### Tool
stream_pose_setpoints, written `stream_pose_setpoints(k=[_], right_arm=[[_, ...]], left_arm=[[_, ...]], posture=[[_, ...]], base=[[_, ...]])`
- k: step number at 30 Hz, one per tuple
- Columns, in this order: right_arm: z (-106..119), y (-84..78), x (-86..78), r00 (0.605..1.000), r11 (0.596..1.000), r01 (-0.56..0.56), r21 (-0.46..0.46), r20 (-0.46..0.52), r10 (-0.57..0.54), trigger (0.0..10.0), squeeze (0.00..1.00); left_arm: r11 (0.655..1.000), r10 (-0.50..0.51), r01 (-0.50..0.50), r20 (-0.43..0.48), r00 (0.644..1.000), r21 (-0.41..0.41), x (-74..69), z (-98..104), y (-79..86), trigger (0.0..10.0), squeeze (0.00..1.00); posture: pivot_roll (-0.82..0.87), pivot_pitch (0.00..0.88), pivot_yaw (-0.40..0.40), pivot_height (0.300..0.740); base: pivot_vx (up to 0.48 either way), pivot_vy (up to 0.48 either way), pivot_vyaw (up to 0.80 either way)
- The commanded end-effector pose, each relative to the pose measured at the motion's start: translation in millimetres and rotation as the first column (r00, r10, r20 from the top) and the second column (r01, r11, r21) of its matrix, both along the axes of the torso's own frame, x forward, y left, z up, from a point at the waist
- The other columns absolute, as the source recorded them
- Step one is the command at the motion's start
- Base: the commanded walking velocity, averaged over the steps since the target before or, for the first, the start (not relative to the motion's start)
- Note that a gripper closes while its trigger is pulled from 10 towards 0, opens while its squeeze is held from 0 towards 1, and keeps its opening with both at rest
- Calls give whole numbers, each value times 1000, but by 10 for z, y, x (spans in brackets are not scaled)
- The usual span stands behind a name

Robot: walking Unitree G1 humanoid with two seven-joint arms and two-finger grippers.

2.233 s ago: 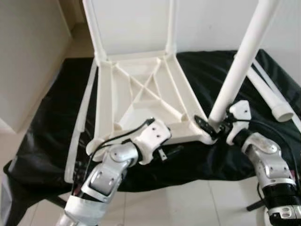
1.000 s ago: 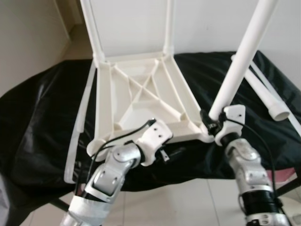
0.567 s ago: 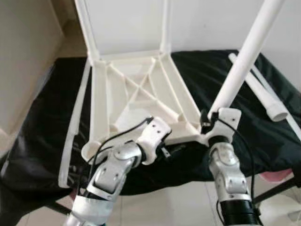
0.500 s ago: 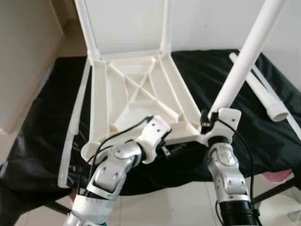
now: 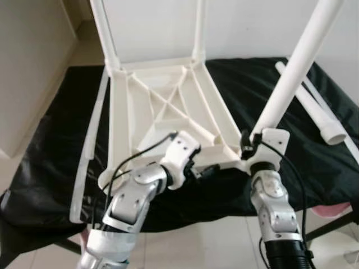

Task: Building children table

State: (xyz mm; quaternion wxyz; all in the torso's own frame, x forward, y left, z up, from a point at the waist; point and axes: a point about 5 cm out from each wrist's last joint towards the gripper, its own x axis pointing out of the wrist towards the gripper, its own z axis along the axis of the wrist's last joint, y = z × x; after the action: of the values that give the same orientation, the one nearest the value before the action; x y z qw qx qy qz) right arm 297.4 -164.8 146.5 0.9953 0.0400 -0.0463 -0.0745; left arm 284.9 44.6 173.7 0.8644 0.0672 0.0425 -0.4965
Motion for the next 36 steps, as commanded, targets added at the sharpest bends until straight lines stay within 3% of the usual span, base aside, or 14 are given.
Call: stream_pose_setpoints(k=[1, 7, 13, 14, 20, 22, 28, 32, 36], right_arm=[[-83, -67, -24, 1000, 1000, -2, 29, -28, 3, 10000, 1000], [-31, -90, -26, 999, 999, -32, 19, 5, 32, 10000, 1000], [32, -144, -30, 988, 989, -146, -20, 37, 147, 10000, 1000], [40, -156, -32, 985, 986, -165, -21, 39, 166, 10000, 4], [92, -220, -27, 943, 940, -327, -101, 38, 332, 10000, 0], [130, -228, -12, 914, 907, -397, -141, 30, 405, 10000, 0], [157, -223, 10, 894, 884, -439, -163, 22, 448, 10000, 0], [253, -165, 139, 803, 778, -579, -243, -4, 596, 10000, 0], [262, -131, 164, 782, 755, -605, -253, -11, 623, 10000, 0]], left_arm=[[996, 94, -94, 42, 995, -1, 50, 50, 47, 10000, 0], [996, 89, -89, 56, 994, -14, 86, 108, 29, 10000, 0], [998, 52, -50, 83, 995, -29, 57, 187, 15, 10000, 0], [999, 43, -41, 84, 996, -34, 38, 195, 23, 10000, 0], [999, -3, 7, 103, 995, -39, -170, 110, 59, 10000, 0], [997, -32, 41, 118, 993, -70, -250, 120, 32, 10000, 0], [990, -85, 96, 99, 991, -108, -298, 131, 20, 10000, 0], [979, -184, 188, 45, 982, -81, -384, 62, -36, 10000, 0], [976, -204, 207, 45, 978, -68, -415, 46, -29, 10000, 0]], posture=[[-68, 114, 25, 740], [-59, 119, 19, 740], [-40, 135, 12, 740], [-39, 139, 10, 740], [-35, 158, 5, 740], [-42, 161, -5, 740], [-47, 160, -10, 740], [-63, 140, -17, 740], [-63, 131, -17, 740]], base=[[0, 0, 0], [0, 0, 0], [0, 0, 0], [0, 0, 0], [0, 0, 0], [0, 0, 0], [0, 0, 0], [0, 0, 0], [0, 0, 0]])
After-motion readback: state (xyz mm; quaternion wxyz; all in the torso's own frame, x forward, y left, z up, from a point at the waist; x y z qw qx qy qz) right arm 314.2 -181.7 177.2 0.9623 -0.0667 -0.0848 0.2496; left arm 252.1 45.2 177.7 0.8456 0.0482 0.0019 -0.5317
